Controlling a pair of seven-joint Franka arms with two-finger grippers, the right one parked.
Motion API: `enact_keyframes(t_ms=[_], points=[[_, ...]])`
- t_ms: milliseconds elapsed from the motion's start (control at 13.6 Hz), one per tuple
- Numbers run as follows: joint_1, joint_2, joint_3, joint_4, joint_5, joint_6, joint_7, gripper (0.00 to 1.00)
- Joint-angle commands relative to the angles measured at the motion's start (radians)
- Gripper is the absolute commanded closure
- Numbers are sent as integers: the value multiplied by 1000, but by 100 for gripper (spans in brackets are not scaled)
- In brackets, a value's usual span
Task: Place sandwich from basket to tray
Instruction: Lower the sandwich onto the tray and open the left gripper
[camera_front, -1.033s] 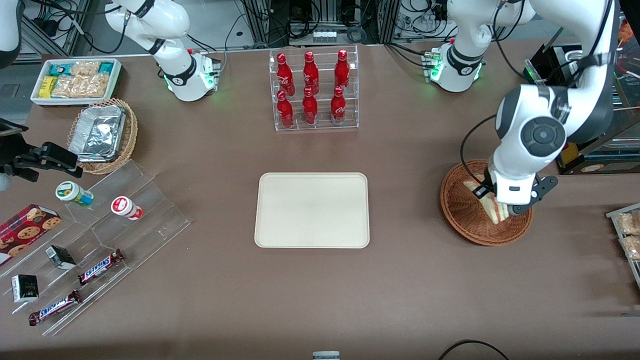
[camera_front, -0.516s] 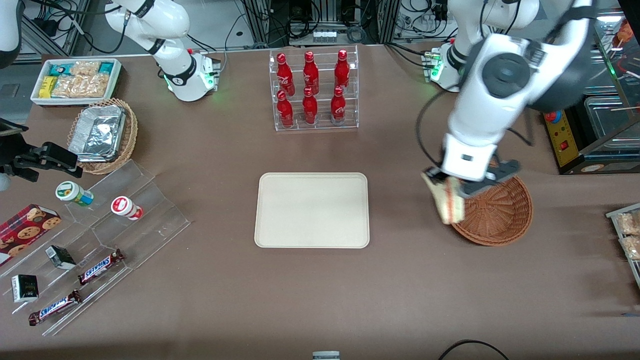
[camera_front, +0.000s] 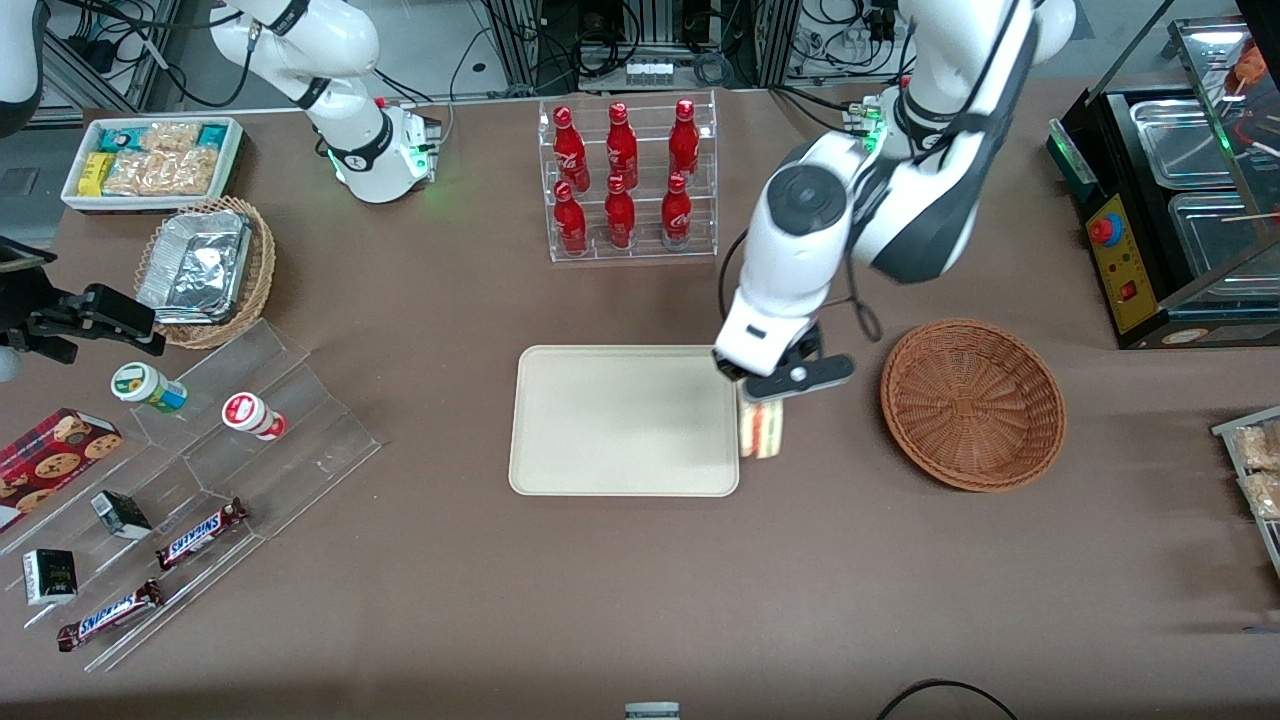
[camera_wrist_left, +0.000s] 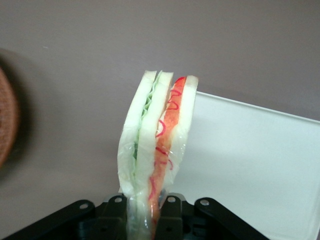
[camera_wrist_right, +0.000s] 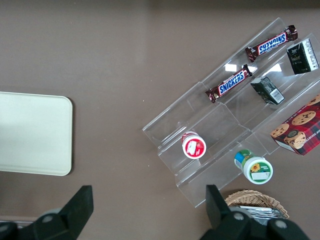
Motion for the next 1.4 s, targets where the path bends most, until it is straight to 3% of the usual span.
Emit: enact_keyframes(t_ms=[0, 443, 811, 1328], points=[[-49, 97, 15, 34, 3, 77, -3, 88], [-112, 252, 20, 117, 10, 127, -31, 88], [-115, 296, 20, 126, 77, 144, -66, 88], [-129, 324, 20, 126, 79, 162, -123, 88]])
